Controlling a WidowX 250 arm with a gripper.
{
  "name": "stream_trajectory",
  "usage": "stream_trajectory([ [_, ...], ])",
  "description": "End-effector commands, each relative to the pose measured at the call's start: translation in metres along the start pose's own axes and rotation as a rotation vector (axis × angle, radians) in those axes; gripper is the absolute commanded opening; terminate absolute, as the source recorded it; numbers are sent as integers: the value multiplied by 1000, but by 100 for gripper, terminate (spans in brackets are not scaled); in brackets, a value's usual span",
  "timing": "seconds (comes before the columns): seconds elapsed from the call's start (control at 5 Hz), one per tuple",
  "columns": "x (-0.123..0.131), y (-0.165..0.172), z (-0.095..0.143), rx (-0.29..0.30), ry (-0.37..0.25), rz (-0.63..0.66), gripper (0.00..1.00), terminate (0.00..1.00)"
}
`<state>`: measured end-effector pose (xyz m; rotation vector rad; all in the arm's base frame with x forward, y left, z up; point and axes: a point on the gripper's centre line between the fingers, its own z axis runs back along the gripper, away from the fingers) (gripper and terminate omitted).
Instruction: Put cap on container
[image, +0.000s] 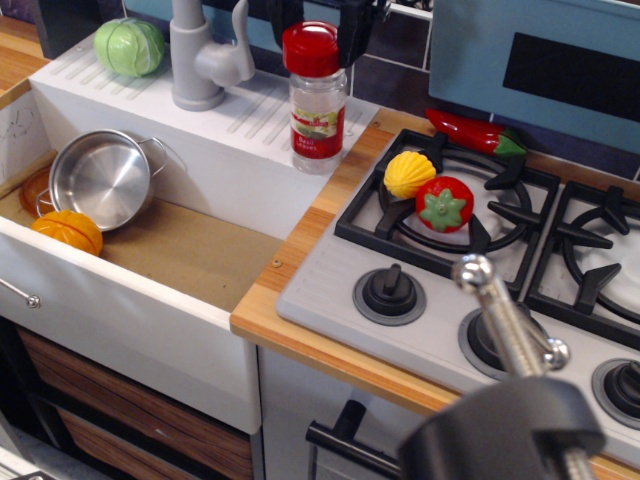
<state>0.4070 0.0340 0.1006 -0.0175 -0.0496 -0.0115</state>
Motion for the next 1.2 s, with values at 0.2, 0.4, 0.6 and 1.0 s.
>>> stream_trajectory([
  [0.2, 21, -1, 8, 10, -124, 47, 0, 0],
  [0.4, 22, -9, 1, 17, -138, 68, 0, 0],
  [0.6, 28, -8, -8, 64, -131, 81, 0, 0],
  [1.0, 33, -3, -3, 104, -27, 96, 100, 100],
])
